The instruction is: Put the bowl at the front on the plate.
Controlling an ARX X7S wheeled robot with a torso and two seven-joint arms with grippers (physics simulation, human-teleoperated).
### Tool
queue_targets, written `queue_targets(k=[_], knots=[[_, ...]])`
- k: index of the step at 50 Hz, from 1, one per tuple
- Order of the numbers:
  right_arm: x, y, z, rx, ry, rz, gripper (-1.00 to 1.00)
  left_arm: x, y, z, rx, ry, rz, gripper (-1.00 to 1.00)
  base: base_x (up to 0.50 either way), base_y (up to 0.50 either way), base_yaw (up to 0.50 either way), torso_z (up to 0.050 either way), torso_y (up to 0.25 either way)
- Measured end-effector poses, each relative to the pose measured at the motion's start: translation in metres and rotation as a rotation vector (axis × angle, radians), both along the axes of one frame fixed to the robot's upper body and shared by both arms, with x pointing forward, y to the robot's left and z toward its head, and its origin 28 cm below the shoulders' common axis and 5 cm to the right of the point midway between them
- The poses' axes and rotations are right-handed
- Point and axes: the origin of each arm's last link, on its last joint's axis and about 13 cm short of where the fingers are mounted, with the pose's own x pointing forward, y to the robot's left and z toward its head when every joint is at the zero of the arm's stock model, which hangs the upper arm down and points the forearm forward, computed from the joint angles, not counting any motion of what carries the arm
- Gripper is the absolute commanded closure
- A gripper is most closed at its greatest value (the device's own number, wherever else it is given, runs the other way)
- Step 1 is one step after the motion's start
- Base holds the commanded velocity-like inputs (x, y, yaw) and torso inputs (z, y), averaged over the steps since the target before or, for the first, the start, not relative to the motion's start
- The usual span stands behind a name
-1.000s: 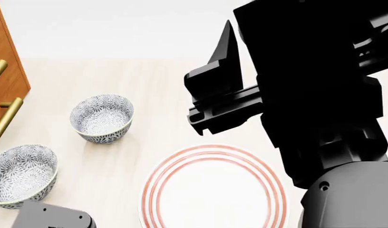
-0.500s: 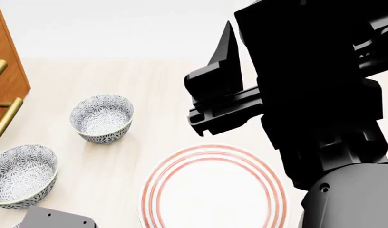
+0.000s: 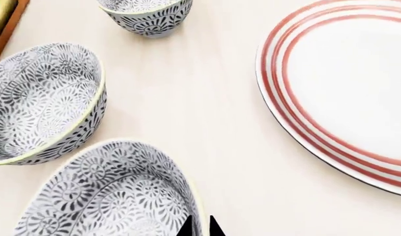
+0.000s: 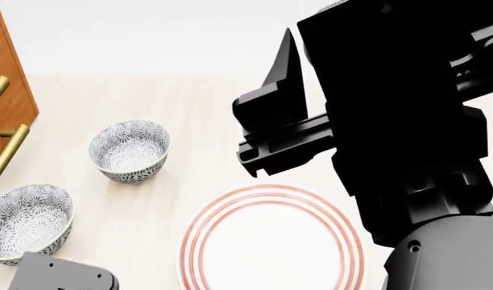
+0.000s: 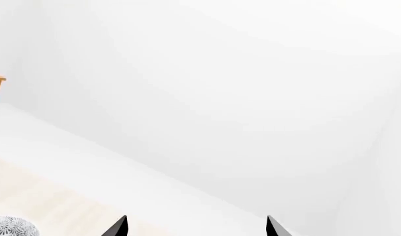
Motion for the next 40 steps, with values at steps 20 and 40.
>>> queue_targets(k=[20,40], knots=[[0.000,0.000,-0.001,0.000,-0.006,0.007,-1.00,0.001,0.000,0.003,0.019,-0.158,0.005,1.00,0.00,0.00,0.00,0.000,0.000],[-0.002,-0.001,-0.002,0.006,-0.013,0.003,-1.00,0.000,-0.001,0.012,0.023,-0.297,-0.040,1.00,0.00,0.00,0.00,0.000,0.000]])
